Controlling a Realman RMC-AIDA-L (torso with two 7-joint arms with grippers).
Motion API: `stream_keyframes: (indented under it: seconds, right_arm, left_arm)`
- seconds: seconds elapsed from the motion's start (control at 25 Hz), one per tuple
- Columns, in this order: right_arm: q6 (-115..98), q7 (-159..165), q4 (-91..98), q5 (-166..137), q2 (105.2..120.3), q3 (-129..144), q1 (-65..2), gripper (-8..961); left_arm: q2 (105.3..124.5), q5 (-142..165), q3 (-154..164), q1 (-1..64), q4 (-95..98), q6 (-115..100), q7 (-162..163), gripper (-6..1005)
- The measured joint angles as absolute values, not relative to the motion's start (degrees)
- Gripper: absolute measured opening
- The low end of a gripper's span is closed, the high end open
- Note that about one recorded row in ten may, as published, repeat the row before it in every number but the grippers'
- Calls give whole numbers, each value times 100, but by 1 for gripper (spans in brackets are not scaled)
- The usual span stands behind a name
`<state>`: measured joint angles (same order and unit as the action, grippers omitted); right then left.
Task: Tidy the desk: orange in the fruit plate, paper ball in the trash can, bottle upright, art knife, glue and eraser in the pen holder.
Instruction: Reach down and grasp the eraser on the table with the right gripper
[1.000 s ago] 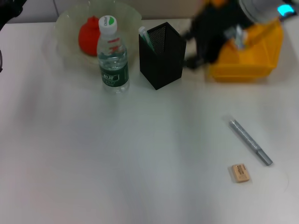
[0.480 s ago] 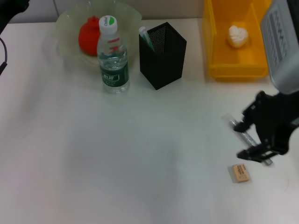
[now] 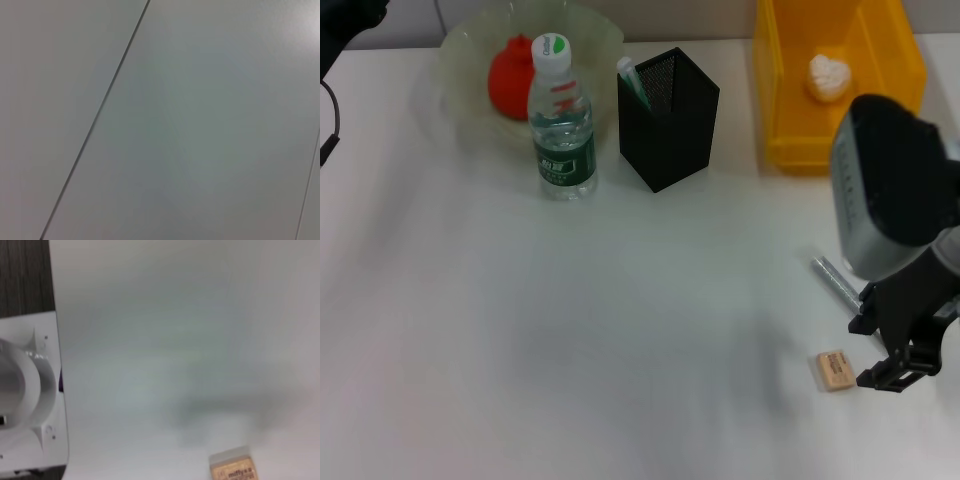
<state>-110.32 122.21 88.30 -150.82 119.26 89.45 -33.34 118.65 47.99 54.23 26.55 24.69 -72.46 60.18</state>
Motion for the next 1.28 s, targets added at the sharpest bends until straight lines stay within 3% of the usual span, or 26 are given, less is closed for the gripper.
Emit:
stream_keyframes:
  seconds: [1.28]
  right_arm:
    - [-10034, 12564, 7801, -15421, 11962, 10342, -3689, 557]
  left_arm:
    - [11856, 4799, 5431, 2733, 2461, -7231, 6003, 770]
